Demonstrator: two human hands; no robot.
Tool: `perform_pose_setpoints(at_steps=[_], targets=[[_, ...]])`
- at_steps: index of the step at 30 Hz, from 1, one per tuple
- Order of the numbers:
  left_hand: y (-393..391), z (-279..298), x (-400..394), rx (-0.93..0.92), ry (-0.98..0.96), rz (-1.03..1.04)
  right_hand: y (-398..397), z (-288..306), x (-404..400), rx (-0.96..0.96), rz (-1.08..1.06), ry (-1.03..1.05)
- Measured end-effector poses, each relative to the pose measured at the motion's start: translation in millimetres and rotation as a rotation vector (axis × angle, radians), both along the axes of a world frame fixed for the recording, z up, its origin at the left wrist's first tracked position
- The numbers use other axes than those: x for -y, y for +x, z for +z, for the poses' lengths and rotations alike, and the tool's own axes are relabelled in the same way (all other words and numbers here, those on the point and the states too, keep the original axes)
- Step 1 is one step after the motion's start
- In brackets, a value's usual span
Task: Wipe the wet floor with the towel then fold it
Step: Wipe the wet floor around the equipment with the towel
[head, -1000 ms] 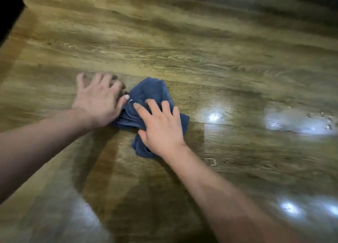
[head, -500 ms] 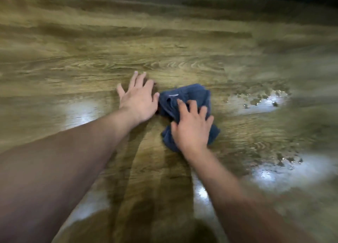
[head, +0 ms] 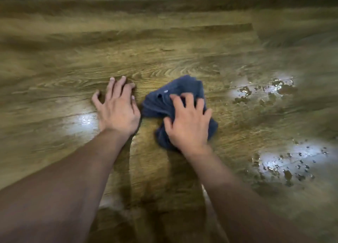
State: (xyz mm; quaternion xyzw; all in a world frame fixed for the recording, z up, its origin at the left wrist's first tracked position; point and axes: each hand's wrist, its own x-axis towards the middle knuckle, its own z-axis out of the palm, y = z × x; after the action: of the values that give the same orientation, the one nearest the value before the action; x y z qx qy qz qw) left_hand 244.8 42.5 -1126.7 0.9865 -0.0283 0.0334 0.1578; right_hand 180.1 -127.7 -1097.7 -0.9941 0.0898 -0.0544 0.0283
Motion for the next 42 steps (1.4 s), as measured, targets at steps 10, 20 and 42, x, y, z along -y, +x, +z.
perform_pose_setpoints(at_steps=[10, 20, 42], targets=[[0, 0, 2, -0.033, 0.079, 0.021, 132, -1, 34, -0.031, -0.158, -0.028], [2, -2, 3, -0.026, 0.101, 0.023, -123, 4, -51, -0.176, -0.131, 0.058], [1, -3, 5, -0.053, 0.099, 0.013, 22, 9, 22, -0.101, -0.279, 0.051]])
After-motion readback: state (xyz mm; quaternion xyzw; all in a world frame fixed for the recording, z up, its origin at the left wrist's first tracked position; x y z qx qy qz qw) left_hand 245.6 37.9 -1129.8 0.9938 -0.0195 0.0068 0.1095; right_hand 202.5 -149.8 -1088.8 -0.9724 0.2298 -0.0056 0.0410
